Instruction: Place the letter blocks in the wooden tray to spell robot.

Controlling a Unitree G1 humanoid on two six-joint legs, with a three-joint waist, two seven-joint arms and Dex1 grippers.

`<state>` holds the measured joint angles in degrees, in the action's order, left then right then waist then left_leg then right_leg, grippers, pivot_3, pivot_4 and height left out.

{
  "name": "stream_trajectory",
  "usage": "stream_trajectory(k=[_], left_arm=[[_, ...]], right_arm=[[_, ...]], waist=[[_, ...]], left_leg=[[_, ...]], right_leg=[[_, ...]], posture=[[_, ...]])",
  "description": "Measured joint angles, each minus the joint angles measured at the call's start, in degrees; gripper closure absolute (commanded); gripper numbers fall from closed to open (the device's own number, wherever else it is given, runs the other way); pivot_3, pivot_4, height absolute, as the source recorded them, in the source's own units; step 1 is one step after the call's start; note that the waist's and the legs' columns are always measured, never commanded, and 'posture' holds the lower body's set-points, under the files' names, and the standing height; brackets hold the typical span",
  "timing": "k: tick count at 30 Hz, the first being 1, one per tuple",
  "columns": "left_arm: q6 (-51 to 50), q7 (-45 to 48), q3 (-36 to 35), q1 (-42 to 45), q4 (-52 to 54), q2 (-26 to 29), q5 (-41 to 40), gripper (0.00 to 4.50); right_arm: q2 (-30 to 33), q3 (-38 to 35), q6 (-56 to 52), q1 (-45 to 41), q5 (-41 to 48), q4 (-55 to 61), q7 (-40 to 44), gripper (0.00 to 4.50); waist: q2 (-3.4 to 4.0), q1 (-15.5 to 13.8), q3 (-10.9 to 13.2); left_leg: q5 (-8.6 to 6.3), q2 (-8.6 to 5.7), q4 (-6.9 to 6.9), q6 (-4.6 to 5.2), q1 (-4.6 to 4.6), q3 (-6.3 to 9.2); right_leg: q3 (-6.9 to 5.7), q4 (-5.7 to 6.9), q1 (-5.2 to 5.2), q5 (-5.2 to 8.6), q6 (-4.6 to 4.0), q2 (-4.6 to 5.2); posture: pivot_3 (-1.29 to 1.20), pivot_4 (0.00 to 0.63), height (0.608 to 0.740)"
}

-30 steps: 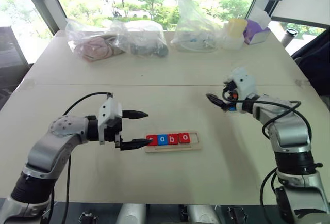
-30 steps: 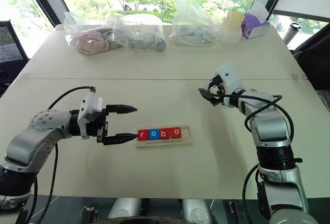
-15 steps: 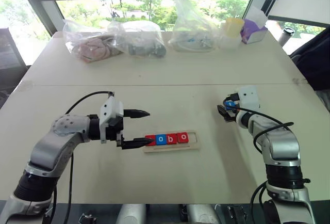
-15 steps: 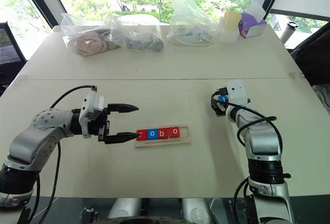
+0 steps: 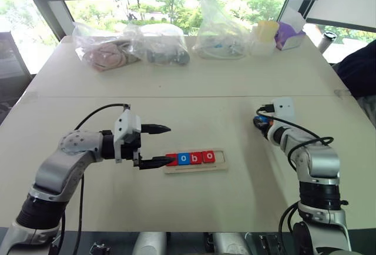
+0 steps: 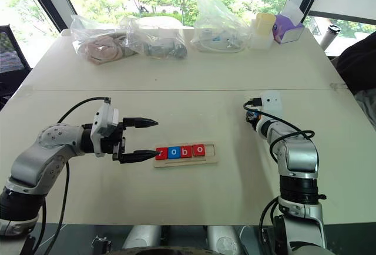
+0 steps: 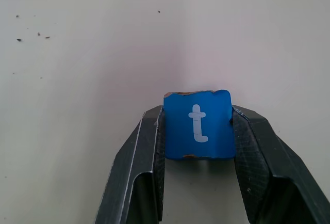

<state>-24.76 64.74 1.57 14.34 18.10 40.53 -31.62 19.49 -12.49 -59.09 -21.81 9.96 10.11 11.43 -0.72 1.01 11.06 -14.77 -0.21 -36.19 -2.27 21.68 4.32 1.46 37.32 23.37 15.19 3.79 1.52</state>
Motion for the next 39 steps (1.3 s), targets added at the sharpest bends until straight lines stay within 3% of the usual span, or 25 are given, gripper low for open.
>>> stream_trajectory(k=[8, 15, 21, 22, 23, 24, 27, 30, 33, 39], left_arm=[[0.2, 0.2, 0.2, -0.2, 0.0, -0.3, 0.3, 0.00], [0.4, 0.7, 0.6, -0.2, -0.2, -0.5, 0.5, 0.00], [0.4, 0.9, 1.7, 0.4, -1.4, -1.3, 1.0, 0.00], [0.4, 0.9, 1.8, 0.6, -1.4, -1.3, 1.1, 0.00], [0.4, 0.9, 1.8, 0.8, -1.5, -1.3, 1.1, 0.00], [0.4, 0.9, 1.8, 1.0, -1.5, -1.4, 1.1, 0.00], [0.4, 0.9, 1.8, 1.1, -1.6, -1.4, 1.1, 0.00], [0.4, 0.9, 1.9, 1.4, -1.9, -1.9, 1.1, 0.00], [0.4, 0.8, 2.0, 1.8, -2.2, -2.1, 1.2, 0.00], [0.4, 0.4, 2.0, 1.8, -2.1, -2.3, 1.2, 0.00]], right_arm=[[-7.8, -1.1, -17.1, 14.0, 1.2, 27.2, -4.8, 3.33], [-12.3, -1.3, -31.6, 16.9, 1.5, 40.2, -6.0, 3.33], [-12.0, -1.2, -33.0, 16.1, 2.2, 40.8, -4.5, 0.42], [-11.4, -1.2, -33.0, 16.0, 2.4, 40.7, -3.9, 0.07], [-9.7, -0.8, -32.8, 15.8, 2.7, 40.2, -2.9, 0.07], [-6.1, 0.3, -31.7, 15.9, 3.4, 39.5, -0.8, 0.07], [15.6, 3.1, -19.7, 15.1, 8.4, 34.6, 14.6, 0.07], [25.1, 4.1, -2.8, 14.9, 9.6, 27.1, 28.0, 0.07], [31.6, 6.6, 15.4, 16.5, 8.3, 16.7, 39.8, 0.07], [34.5, 12.4, 35.7, 15.8, 4.6, -0.3, 52.4, 0.07]], waist=[[0.02, -0.2, 0.0], [0.02, 0.0, 0.0], [0.02, 0.0, 0.0], [0.02, 0.0, 0.0], [0.02, 0.0, 0.0], [0.06, 0.0, 0.0], [0.13, 0.0, 0.1], [-0.10, 0.0, 0.0], [-0.11, -0.1, 0.0], [-0.11, 0.0, 0.1]], left_leg=[[0.00, 0.03, 0.06, 0.00, 0.02, 0.21], [0.00, 0.04, 0.04, -0.01, -0.09, 0.22], [0.00, 0.03, 0.07, -0.01, -0.04, 0.17], [0.00, 0.03, 0.06, -0.01, -0.04, 0.16], [0.00, 0.03, 0.06, -0.01, -0.04, 0.15], [0.00, 0.00, 0.04, -0.01, -0.01, 0.12], [-0.01, -0.07, -0.02, 0.00, 0.03, -0.13], [-0.02, -0.04, 0.04, 0.02, -0.01, -0.12], [-0.03, -0.04, 0.07, 0.04, -0.04, -0.12], [-0.03, 0.01, -0.01, 0.04, -0.05, -0.17]], right_leg=[[-0.03, 0.00, 0.00, 0.03, 0.00, 0.00], [-0.02, -0.03, -0.05, 0.14, -0.21, 0.01], [-0.02, -0.10, -0.04, 0.14, -0.19, 0.02], [-0.02, -0.11, -0.04, 0.14, -0.19, 0.02], [-0.02, -0.11, -0.04, 0.14, -0.19, 0.03], [-0.02, -0.15, -0.04, 0.15, -0.19, 0.06], [0.03, -0.33, -0.10, 0.27, 0.04, 0.16], [0.00, -0.34, -0.13, 0.25, 0.13, 0.03], [-0.01, -0.30, -0.12, 0.18, 0.25, -0.03], [0.04, -0.24, -0.13, 0.06, 0.06, 0.02]], posture=[[0.00, 0.150, 0.740], [0.00, 0.150, 0.740], [0.00, 0.150, 0.740], [0.00, 0.150, 0.740], [0.00, 0.150, 0.740], [0.00, 0.150, 0.740], [0.00, 0.150, 0.740], [0.00, 0.150, 0.740], [0.00, 0.150, 0.740], [0.00, 0.150, 0.740]])
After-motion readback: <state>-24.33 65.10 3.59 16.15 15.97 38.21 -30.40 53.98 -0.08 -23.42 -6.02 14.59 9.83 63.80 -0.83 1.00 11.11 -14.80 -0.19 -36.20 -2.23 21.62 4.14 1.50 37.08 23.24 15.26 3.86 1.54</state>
